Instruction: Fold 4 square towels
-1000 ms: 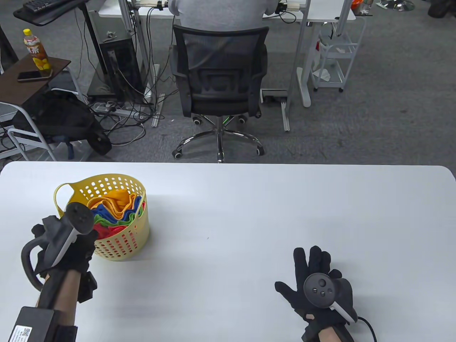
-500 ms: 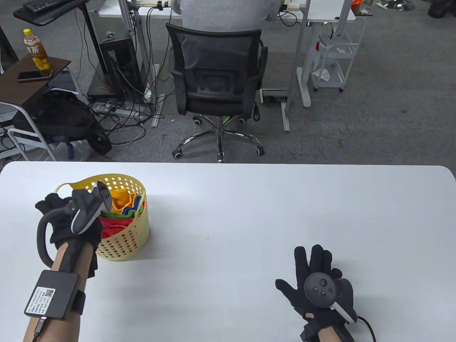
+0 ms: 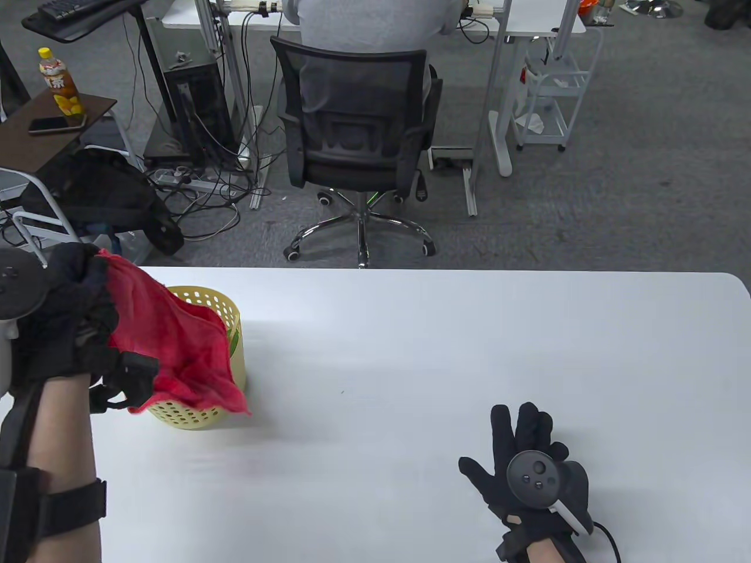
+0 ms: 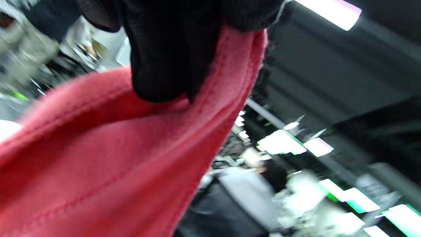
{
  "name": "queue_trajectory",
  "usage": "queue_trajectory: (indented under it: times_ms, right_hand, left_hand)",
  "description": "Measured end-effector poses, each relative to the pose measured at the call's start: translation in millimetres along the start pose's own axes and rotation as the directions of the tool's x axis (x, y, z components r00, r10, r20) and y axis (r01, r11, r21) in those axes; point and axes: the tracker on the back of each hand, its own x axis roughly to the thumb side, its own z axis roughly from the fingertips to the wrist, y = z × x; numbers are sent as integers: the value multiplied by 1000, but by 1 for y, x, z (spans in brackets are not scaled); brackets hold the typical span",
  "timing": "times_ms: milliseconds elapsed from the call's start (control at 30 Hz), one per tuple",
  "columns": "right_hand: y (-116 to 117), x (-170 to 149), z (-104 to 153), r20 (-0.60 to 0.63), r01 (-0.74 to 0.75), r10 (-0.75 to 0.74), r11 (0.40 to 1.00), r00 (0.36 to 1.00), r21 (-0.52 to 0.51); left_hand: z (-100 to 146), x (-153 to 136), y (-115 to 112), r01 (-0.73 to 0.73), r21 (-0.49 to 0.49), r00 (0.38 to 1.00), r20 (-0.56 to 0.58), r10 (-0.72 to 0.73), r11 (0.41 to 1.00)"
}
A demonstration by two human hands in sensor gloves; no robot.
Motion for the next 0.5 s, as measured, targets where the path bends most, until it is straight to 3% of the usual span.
queue_trajectory:
  times_ms: [133,233,367,500]
  right_hand:
    - [0,-1,-1,2,10,-10,1000,1000,-7]
    - [-1,-2,0,3,15,-15,1000,1000,-11]
    - [-3,-2,0,4,26,-26,999,1000,-21]
    - [-4,-3,1,1,31,-31,999,1000,-28]
  left_hand:
    - [20,21,1,-282,-116,943,151,297,952]
    - [40,48,-3,-372,-243,871,244,427,896]
    - [67,83,-15,-393,-307,810,330,485,866]
    - [77,91,-46,-275,-299,856,357,374,914]
